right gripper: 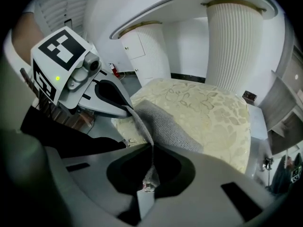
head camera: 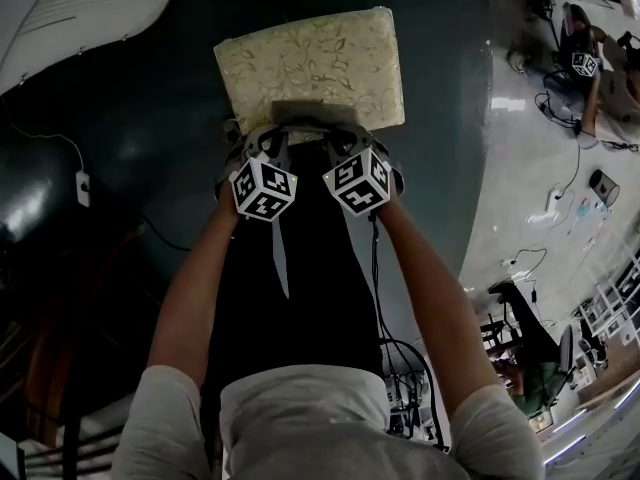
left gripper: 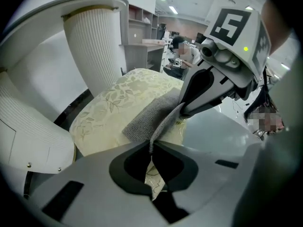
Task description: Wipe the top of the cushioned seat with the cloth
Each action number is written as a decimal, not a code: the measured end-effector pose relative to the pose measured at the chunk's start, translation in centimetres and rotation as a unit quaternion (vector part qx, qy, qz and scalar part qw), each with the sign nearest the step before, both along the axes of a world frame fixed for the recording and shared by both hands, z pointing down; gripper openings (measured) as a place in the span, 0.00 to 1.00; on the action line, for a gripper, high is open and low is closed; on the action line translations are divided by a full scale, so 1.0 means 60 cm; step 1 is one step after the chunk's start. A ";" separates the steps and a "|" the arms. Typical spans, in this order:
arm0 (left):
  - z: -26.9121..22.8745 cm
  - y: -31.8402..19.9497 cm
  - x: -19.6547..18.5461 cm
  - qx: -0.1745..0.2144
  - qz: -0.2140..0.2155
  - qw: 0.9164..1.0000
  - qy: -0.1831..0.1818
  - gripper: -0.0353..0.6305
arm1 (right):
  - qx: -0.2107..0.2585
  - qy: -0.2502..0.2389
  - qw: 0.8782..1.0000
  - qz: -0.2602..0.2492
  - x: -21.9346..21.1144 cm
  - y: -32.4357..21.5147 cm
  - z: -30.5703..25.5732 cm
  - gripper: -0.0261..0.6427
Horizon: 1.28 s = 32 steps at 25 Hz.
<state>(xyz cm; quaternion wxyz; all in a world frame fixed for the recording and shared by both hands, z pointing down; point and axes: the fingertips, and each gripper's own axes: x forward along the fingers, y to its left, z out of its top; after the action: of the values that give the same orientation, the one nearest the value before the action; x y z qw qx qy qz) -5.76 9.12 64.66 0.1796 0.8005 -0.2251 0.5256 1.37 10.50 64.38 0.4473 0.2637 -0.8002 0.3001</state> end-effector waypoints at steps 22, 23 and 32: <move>0.000 -0.107 -0.013 -0.045 -0.003 0.999 0.023 0.09 | -0.034 -0.015 0.988 0.151 -0.006 -0.132 -0.007 0.06; -0.001 -0.110 -0.014 -0.050 -0.007 0.998 0.027 0.09 | -0.034 -0.012 0.987 0.154 -0.007 -0.138 -0.008 0.06; -0.001 -0.165 -0.037 -0.054 -0.011 0.998 0.041 0.09 | -0.046 -0.012 0.982 0.182 -0.028 -0.195 -0.005 0.06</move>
<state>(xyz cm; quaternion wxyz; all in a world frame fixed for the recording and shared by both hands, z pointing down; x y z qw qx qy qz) -7.99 -0.75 64.58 0.2375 0.8081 -0.1980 0.5014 -0.33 -1.20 64.11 0.3870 0.3803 -0.7295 0.4165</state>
